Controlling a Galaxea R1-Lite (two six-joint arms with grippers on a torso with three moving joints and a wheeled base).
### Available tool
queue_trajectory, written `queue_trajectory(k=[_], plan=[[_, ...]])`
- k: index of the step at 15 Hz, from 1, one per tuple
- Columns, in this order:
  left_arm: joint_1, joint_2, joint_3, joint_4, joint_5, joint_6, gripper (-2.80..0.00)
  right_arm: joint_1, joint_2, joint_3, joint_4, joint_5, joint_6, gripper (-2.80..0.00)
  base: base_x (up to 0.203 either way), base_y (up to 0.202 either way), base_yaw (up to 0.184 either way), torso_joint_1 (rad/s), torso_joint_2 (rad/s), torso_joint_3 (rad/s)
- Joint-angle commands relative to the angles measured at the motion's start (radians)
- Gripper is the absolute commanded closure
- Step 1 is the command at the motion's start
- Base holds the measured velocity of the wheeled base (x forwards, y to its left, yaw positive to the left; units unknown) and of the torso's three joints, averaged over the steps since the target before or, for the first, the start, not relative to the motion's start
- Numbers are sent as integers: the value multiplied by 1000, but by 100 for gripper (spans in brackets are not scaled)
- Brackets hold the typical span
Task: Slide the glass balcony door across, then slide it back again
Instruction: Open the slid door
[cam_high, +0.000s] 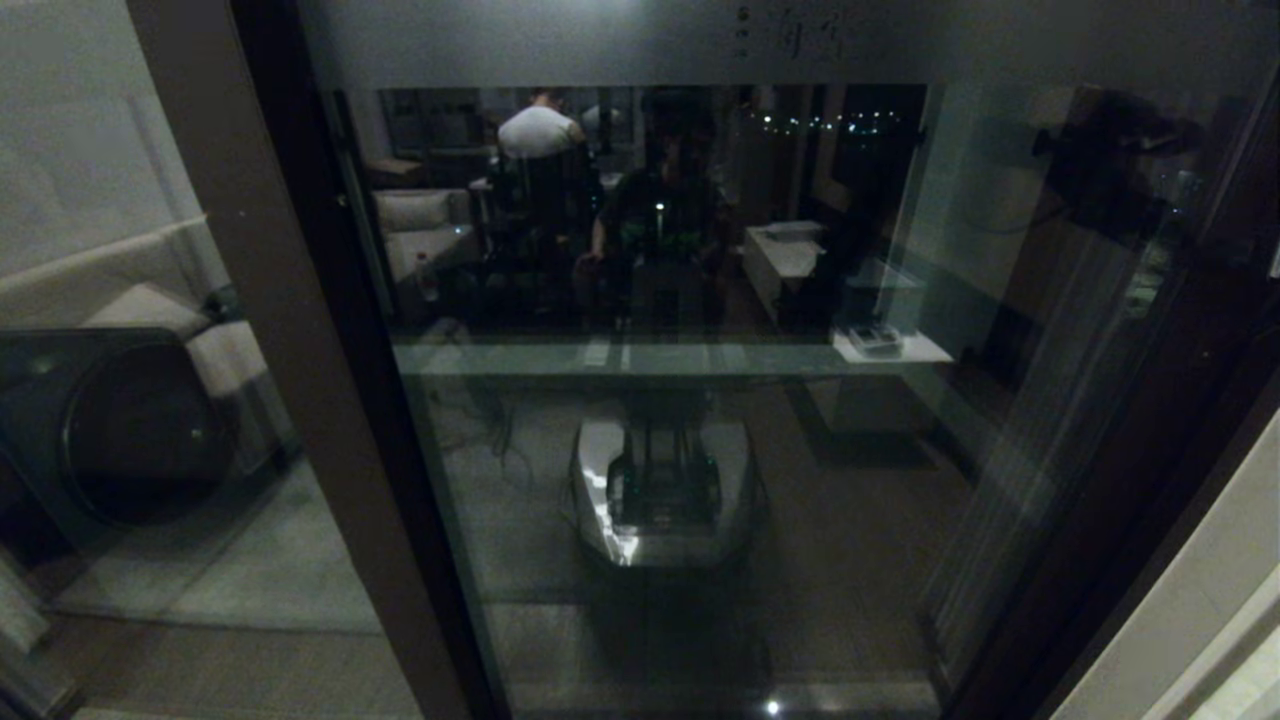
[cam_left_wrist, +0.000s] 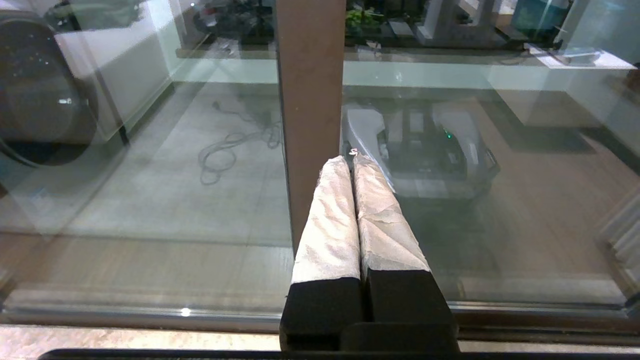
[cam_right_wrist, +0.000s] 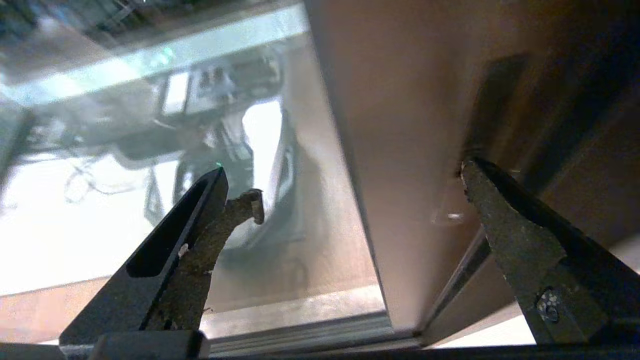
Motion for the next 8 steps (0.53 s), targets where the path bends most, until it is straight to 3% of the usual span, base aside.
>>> queue_trajectory(k=[1, 8], plan=[[0, 0, 2, 0, 0, 0, 0, -7, -6, -4, 3, 24, 1, -280, 0, 0, 0, 0, 0, 0], [0, 0, 1, 0, 0, 0, 0, 0, 32, -43, 2, 27, 0, -280, 0, 0, 0, 0, 0, 0]])
